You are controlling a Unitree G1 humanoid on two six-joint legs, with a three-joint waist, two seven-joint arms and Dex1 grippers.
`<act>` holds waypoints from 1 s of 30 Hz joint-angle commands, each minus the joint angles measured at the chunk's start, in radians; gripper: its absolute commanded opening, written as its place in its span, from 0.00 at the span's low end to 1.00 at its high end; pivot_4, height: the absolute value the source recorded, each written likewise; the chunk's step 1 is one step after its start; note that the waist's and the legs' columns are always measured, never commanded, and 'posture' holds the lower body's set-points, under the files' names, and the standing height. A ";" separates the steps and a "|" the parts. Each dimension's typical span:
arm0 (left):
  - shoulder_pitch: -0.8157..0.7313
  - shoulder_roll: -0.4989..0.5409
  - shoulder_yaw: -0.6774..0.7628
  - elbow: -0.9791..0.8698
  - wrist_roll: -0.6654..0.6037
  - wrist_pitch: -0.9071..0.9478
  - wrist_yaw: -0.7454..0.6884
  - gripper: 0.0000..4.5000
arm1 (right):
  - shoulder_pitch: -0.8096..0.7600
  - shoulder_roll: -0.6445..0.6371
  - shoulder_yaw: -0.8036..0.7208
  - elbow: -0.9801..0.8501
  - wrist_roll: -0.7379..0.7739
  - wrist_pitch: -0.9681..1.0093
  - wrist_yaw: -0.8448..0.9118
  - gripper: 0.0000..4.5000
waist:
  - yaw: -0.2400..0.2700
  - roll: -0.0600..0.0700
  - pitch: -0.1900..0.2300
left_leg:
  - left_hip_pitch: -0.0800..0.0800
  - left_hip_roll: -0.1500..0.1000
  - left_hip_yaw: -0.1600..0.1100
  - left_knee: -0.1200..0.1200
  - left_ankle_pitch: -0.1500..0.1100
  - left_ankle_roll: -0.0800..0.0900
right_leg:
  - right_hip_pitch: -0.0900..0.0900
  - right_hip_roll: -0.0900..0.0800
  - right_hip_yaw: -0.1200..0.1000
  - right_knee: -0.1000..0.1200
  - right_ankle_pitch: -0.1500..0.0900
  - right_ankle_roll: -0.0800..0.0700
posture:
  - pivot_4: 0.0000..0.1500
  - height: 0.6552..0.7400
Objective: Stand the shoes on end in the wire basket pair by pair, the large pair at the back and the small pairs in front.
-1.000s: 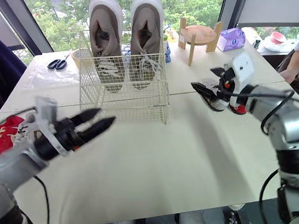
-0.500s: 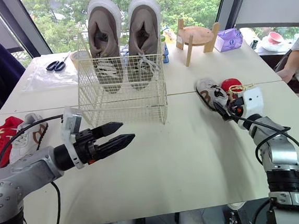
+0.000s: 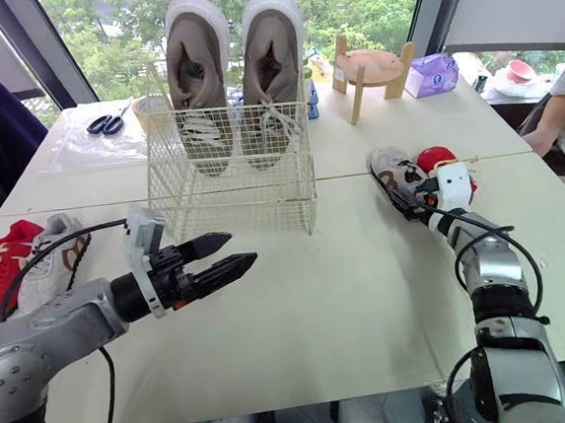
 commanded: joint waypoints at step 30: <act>-0.925 0.209 0.097 0.964 -0.327 0.123 -0.308 1.00 | -0.598 -0.273 0.125 -0.790 0.301 0.248 0.558 0.16 | 0.002 0.004 0.005 | -0.003 -0.001 0.000 -0.003 -0.002 0.003 | -0.001 -0.001 -0.004 -0.002 -0.003 0.005 | 1.00 1.00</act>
